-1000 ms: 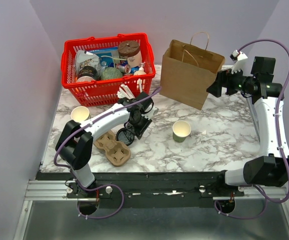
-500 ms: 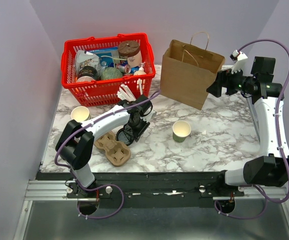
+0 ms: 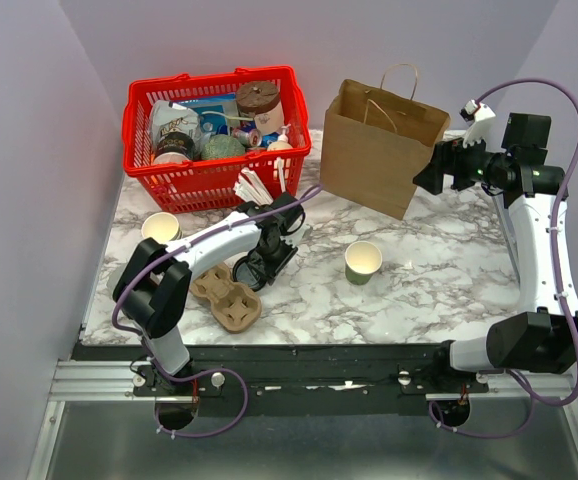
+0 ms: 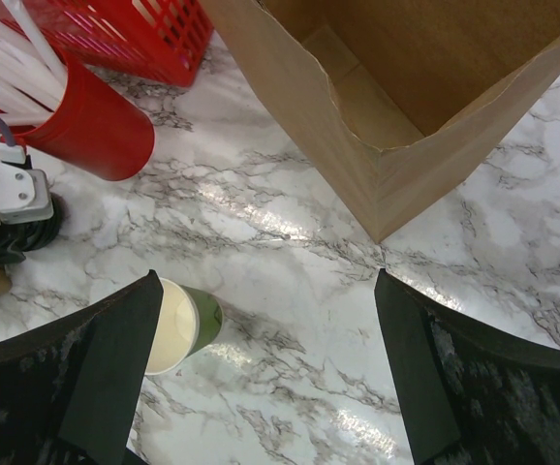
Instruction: Pack the takeout coffee
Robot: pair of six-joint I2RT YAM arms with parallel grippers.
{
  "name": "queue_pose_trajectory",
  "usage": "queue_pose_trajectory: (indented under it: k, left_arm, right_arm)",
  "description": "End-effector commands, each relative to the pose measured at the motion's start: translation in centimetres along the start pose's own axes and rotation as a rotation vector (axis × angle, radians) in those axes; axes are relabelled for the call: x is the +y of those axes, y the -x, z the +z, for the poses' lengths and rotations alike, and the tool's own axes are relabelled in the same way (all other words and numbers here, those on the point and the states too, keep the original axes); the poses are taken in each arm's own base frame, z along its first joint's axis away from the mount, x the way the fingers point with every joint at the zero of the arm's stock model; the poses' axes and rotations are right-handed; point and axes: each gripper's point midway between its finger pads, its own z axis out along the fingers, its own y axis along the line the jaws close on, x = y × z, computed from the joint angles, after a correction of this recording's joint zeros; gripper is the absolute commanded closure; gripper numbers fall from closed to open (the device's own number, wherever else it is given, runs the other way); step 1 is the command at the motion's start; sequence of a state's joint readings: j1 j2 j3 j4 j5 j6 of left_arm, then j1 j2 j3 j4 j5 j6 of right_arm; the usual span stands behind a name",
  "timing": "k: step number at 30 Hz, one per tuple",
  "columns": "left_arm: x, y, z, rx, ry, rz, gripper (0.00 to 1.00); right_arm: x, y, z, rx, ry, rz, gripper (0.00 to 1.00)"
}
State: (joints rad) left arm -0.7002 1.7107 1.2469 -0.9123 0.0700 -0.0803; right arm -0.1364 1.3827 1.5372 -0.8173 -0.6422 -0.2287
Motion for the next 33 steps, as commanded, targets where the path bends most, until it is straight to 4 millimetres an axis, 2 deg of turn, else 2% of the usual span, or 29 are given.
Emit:
queue_pose_trajectory:
  k: [1, 11, 33]
  left_arm:
    - [0.7, 0.3, 0.3, -0.011, 0.031, 0.005, 0.62]
    - [1.1, 0.4, 0.9, -0.007, 0.044, 0.025, 0.62]
    - [1.3, -0.3, 1.9, 0.020, 0.048, 0.037, 0.71]
  right_arm:
    - [0.4, -0.3, 0.4, 0.008, 0.024, 0.010, 0.00]
    - [0.4, 0.1, 0.3, 0.001, 0.028, 0.012, 0.00]
    - [0.4, 0.1, 0.2, -0.002, 0.019, 0.011, 0.00]
